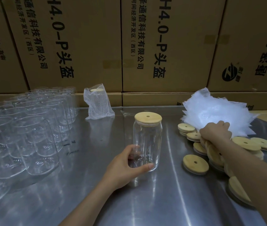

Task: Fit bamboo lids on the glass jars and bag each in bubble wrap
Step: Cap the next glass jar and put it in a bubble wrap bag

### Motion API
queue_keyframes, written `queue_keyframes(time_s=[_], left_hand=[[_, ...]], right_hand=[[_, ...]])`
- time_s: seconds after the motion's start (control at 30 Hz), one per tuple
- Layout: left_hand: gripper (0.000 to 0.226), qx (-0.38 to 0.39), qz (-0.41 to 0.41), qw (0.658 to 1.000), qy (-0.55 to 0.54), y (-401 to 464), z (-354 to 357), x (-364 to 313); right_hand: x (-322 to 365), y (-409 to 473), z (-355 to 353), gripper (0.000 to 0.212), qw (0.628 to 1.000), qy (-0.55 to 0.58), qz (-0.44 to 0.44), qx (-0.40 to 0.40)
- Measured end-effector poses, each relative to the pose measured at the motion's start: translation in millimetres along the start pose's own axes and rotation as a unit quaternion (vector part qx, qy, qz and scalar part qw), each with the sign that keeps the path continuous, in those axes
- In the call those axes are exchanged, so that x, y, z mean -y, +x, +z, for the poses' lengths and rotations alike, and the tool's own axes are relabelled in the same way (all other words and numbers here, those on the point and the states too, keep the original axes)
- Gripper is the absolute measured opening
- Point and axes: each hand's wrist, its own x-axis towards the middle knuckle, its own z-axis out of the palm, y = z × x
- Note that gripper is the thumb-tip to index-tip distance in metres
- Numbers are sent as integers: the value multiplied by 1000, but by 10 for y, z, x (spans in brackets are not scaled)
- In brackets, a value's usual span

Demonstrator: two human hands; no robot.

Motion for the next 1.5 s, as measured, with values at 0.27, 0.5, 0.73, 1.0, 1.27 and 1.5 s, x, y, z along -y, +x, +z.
queue_keyframes(time_s=[0.27, 0.5, 0.73, 1.0, 1.27, 1.5], left_hand=[[85, 0, -5, 1000, 15, 8, -3, 15], [87, 6, -3, 1000, 25, 8, -5, 8], [77, 9, -3, 1000, 21, -5, -16, 2], [74, 9, 17, 1000, 16, -28, -2, -17], [97, -188, 135, 973, 16, -66, -62, -120], [88, -377, 285, 881, -4, -60, -249, -293]], right_hand=[[39, -33, -5, 60, 999, 44, 14, -16], [22, -47, -9, 38, 1000, -10, 15, 0], [72, -77, -56, 31, 981, 16, -66, -183], [511, -517, -644, 27, 824, 471, -232, -215], [864, -1510, -997, 4, 605, 718, -330, -98], [981, -1989, -752, 6, 617, 688, -381, 25]])
